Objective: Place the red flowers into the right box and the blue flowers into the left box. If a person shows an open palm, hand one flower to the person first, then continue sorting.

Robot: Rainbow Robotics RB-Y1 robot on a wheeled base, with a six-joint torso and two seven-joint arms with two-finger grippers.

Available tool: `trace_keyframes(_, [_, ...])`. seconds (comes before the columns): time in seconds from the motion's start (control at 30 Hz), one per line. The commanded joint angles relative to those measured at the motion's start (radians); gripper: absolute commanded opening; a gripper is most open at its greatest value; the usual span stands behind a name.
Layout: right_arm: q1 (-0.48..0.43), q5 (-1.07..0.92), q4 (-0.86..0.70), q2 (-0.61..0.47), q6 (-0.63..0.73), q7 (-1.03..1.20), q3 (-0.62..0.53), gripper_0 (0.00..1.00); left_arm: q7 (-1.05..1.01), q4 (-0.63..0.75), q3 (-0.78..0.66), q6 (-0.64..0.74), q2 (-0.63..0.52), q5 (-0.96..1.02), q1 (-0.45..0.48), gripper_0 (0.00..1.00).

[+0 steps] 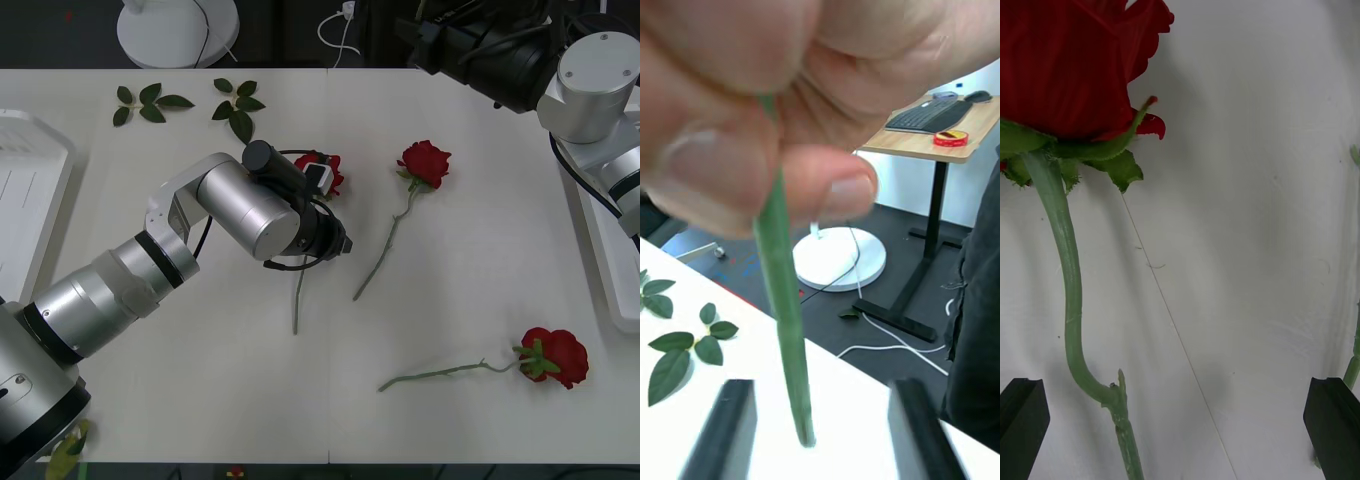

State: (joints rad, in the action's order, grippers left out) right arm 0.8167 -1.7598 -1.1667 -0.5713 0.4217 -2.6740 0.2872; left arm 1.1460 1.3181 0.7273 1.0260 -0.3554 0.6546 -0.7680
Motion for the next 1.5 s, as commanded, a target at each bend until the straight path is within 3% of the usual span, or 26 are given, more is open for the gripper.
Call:
trace_keyframes(0.03, [0.052, 0.005, -0.022, 0.002, 0.014, -0.031, 0.000, 0.95, 0.003, 0.012, 0.012, -0.012, 0.016, -0.009, -0.045, 1.00])
trace_keyframes(0.4, [0.053, -0.056, -0.021, -0.088, 0.120, -0.031, 0.000, 0.98, 0.003, 0.012, 0.012, -0.012, 0.016, -0.009, -0.045, 1.00])
trace_keyframes(0.63, [0.053, -0.092, -0.022, -0.272, 0.351, -0.031, 0.015, 0.98, 0.003, 0.012, 0.012, -0.012, 0.016, -0.009, -0.045, 1.00])
trace_keyframes(0.8, [0.053, -0.234, -0.033, -0.449, 0.454, -0.031, 0.152, 0.98, 0.003, 0.012, 0.012, -0.012, 0.016, -0.009, -0.045, 1.00])
trace_keyframes(0.93, [0.053, -0.228, -0.074, -0.529, 0.500, -0.031, 0.214, 0.98, 0.003, 0.012, 0.012, -0.012, 0.016, -0.009, -0.045, 1.00])
trace_keyframes(1.13, [0.053, -0.158, -0.159, -0.607, 0.605, 0.356, 0.271, 0.98, 0.003, 0.012, 0.012, -0.012, 0.016, -0.009, -0.045, 1.00])
trace_keyframes(1.33, [0.048, -0.038, -0.289, -0.633, 0.724, 0.990, 0.273, 0.98, 0.003, 0.012, 0.012, -0.012, 0.016, -0.009, -0.045, 1.00])
trace_keyframes(1.5, [0.021, 0.010, -0.399, -0.654, 0.746, 1.419, 0.273, 0.99, 0.003, 0.012, 0.012, -0.012, 0.016, -0.009, -0.045, 1.00])
